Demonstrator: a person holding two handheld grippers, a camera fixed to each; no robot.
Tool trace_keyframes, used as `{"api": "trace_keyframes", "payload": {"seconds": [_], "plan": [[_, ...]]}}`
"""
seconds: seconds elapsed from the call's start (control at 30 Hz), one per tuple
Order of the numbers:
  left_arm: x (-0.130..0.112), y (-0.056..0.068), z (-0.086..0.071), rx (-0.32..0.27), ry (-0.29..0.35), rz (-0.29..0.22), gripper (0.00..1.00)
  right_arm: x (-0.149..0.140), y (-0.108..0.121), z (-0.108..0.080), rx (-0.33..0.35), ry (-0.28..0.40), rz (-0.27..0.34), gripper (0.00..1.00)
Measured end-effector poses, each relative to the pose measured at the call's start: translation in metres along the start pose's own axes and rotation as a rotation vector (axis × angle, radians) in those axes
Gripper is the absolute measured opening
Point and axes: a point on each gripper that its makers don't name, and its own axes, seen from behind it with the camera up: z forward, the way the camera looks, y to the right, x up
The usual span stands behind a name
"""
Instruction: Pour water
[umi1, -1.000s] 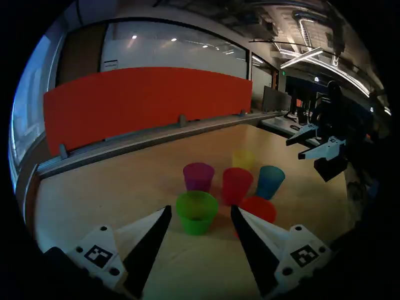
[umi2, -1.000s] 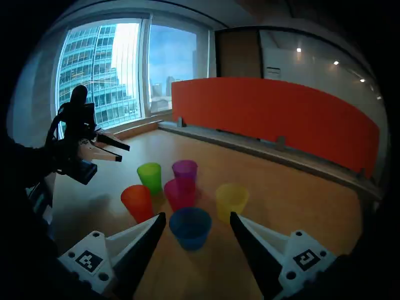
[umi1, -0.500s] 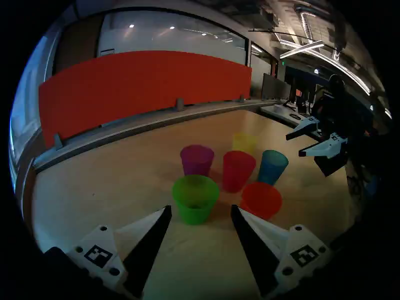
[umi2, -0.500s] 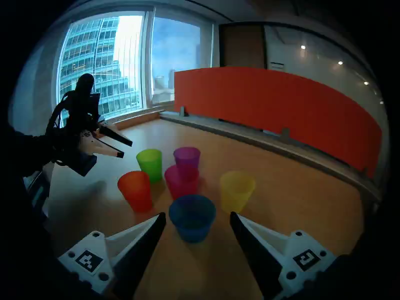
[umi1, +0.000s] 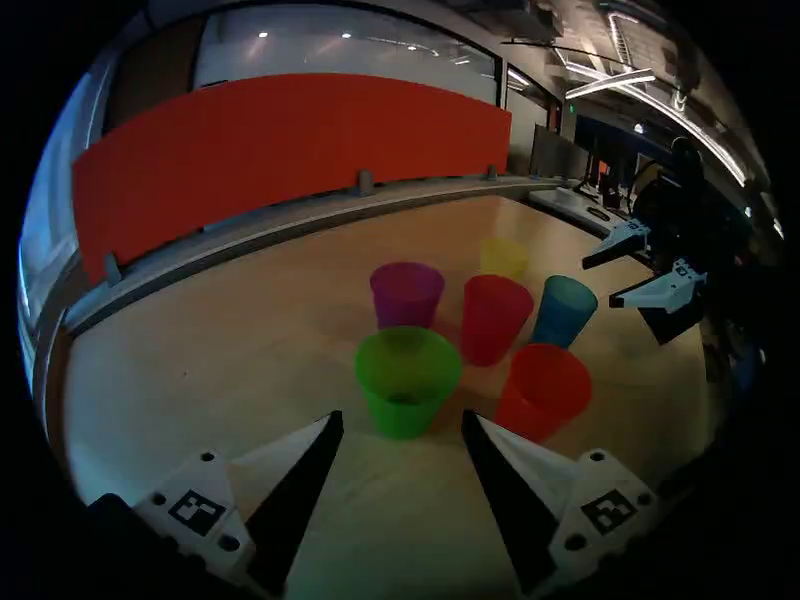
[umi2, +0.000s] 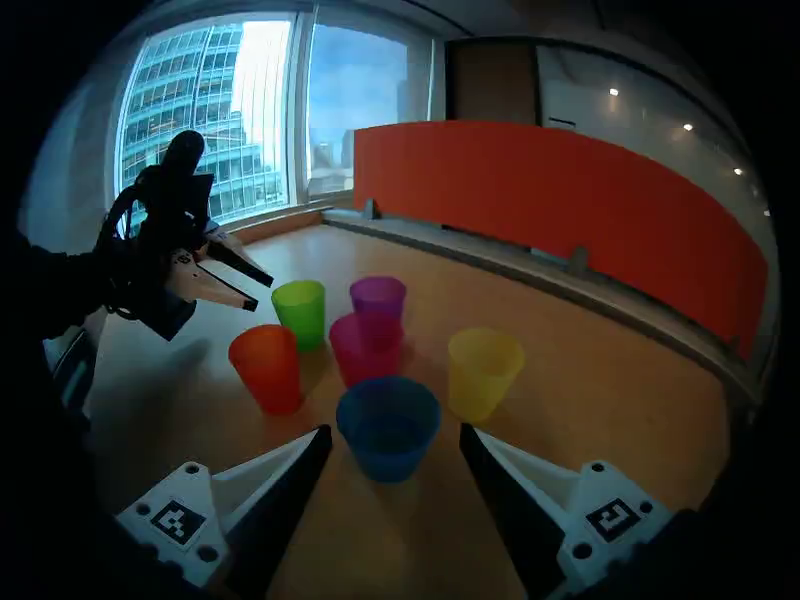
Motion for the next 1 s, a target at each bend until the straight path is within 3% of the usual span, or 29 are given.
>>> {"api": "trace_keyframes", "payload": {"seconds": [1.0], "plan": [[-0.003,0.002,0.043,-0.038,-0.084,0.034,0.88,-0.022,-0.003,0.036,0.029,-0.055,-0.005,0.99]]}}
